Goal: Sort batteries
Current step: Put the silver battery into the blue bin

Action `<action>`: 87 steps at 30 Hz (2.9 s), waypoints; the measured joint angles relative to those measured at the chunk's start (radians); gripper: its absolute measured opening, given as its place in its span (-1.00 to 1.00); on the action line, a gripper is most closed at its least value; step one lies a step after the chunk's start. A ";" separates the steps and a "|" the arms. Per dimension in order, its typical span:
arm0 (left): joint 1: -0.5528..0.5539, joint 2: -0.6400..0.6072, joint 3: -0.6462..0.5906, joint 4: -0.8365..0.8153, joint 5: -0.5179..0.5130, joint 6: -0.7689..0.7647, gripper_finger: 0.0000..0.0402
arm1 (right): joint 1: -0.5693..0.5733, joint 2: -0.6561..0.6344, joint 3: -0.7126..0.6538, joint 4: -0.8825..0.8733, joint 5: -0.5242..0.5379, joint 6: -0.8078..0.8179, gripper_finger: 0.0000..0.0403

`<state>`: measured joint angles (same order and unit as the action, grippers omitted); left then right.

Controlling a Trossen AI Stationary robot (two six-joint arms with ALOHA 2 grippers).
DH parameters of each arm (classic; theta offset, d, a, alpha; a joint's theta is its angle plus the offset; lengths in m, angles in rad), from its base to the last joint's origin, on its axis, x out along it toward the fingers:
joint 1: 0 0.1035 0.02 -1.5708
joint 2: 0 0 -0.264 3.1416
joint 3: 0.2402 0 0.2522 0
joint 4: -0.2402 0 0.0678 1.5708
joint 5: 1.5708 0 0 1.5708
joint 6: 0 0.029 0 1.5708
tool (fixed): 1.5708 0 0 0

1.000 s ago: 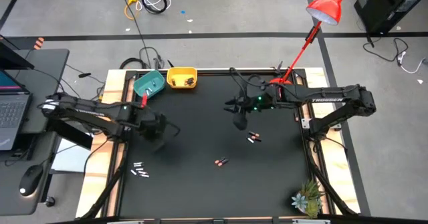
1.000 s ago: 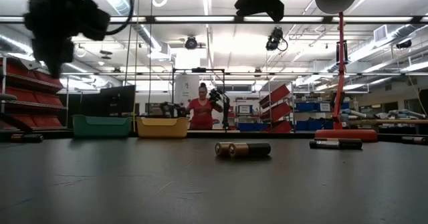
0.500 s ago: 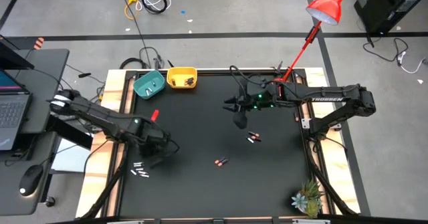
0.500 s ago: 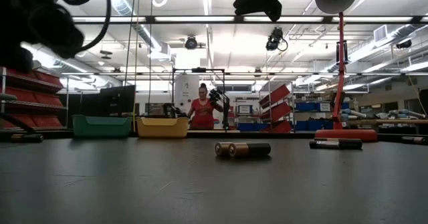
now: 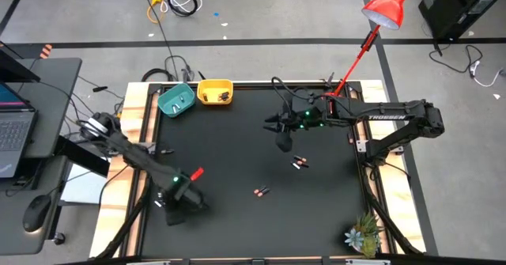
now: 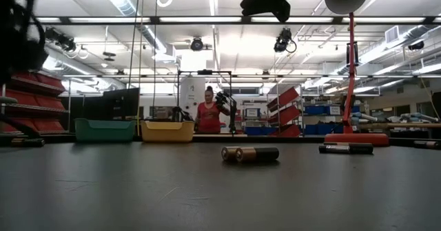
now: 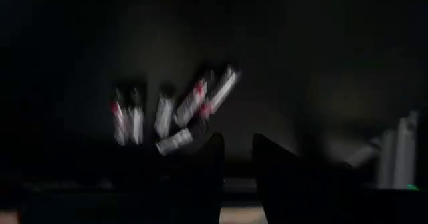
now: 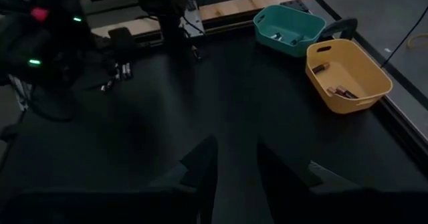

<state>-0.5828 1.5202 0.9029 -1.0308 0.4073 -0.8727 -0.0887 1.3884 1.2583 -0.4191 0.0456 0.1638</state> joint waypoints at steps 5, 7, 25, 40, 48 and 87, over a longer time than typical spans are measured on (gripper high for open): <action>-0.120 -0.037 0.079 0.061 -0.336 -0.011 -0.57 | 0.000 0.000 0.000 0.000 -0.022 0.024 -0.43; -0.187 -0.066 0.090 0.090 -0.456 -0.059 -0.57 | 0.001 0.000 0.000 0.000 -0.024 0.036 -0.43; -0.512 -0.063 0.031 0.024 -0.556 -0.153 -0.52 | 0.016 0.000 0.000 -0.001 -0.034 0.079 -0.43; -0.490 -0.059 -0.102 0.177 -0.509 -0.151 -0.32 | 0.020 0.000 0.000 -0.001 0.000 0.133 -0.43; -0.490 -0.059 -0.125 0.183 -0.509 -0.152 -0.32 | 0.020 0.000 0.000 0.000 0.006 0.133 -0.43; -0.386 -0.056 -0.195 0.305 -0.461 -0.153 -0.91 | 0.020 0.000 0.000 0.004 0.006 0.146 -0.43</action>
<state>-0.9684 1.4639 0.7079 -0.7258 -0.0537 -1.0260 -0.0685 1.3884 1.2583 -0.4152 0.0517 0.3095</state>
